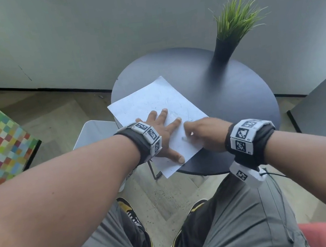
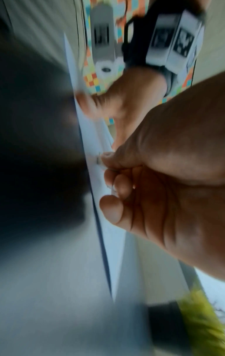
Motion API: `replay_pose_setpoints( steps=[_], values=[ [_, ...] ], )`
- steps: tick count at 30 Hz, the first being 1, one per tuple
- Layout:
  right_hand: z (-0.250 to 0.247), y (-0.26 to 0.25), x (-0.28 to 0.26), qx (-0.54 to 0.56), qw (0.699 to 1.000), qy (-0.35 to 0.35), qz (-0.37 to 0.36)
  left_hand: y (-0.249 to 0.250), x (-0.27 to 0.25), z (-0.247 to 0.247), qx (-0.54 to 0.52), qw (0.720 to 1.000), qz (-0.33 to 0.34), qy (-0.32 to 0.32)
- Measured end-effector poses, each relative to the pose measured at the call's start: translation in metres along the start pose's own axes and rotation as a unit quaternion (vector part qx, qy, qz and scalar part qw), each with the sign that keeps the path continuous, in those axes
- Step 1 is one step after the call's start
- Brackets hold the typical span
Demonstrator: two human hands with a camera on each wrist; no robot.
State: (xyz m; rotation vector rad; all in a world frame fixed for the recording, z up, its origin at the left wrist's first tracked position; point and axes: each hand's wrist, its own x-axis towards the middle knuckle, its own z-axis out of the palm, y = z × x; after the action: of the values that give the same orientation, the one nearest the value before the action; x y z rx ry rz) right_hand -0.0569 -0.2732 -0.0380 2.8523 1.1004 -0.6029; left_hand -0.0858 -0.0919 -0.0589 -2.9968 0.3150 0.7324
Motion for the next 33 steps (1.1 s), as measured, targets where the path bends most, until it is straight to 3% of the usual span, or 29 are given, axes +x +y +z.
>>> replay_pose_setpoints(
  steps=[3,7,8,13,15,20,21,25,27,30,33],
  values=[
    [-0.003,0.016,-0.003,0.018,0.996,0.043,0.073,0.001,0.001,-0.001,0.006,1.000,-0.002,-0.007],
    [0.014,-0.026,-0.016,0.037,0.997,-0.001,-0.069,0.002,-0.001,-0.001,0.008,1.000,-0.003,-0.004],
    [0.014,-0.028,-0.017,0.036,0.996,-0.004,-0.077,0.002,-0.001,-0.001,0.009,1.000,-0.003,-0.005],
    [0.003,0.020,-0.003,0.085,0.990,0.038,0.107,0.008,-0.001,-0.007,0.013,1.000,-0.012,-0.021],
    [0.004,0.028,-0.003,0.093,0.985,0.060,0.132,0.013,0.001,-0.013,0.018,0.999,-0.016,-0.032],
    [0.015,0.011,-0.016,0.074,0.997,0.011,-0.003,0.022,0.007,-0.023,0.039,0.997,-0.015,-0.060],
    [0.014,0.013,-0.016,0.065,0.998,0.007,-0.006,0.023,0.009,-0.024,0.047,0.997,-0.018,-0.063],
    [0.006,0.036,-0.014,0.080,0.989,0.070,0.105,0.028,0.011,-0.029,0.072,0.995,-0.028,-0.066],
    [0.009,0.025,-0.017,0.064,0.993,0.071,0.066,0.029,0.010,-0.031,0.077,0.994,-0.031,-0.073],
    [0.019,0.004,-0.023,0.071,0.997,0.009,-0.023,0.030,0.009,-0.032,0.084,0.993,-0.032,-0.078],
    [0.008,0.020,-0.016,0.075,0.995,0.040,0.047,0.031,0.007,-0.035,0.091,0.993,-0.027,-0.070]
  ],
)
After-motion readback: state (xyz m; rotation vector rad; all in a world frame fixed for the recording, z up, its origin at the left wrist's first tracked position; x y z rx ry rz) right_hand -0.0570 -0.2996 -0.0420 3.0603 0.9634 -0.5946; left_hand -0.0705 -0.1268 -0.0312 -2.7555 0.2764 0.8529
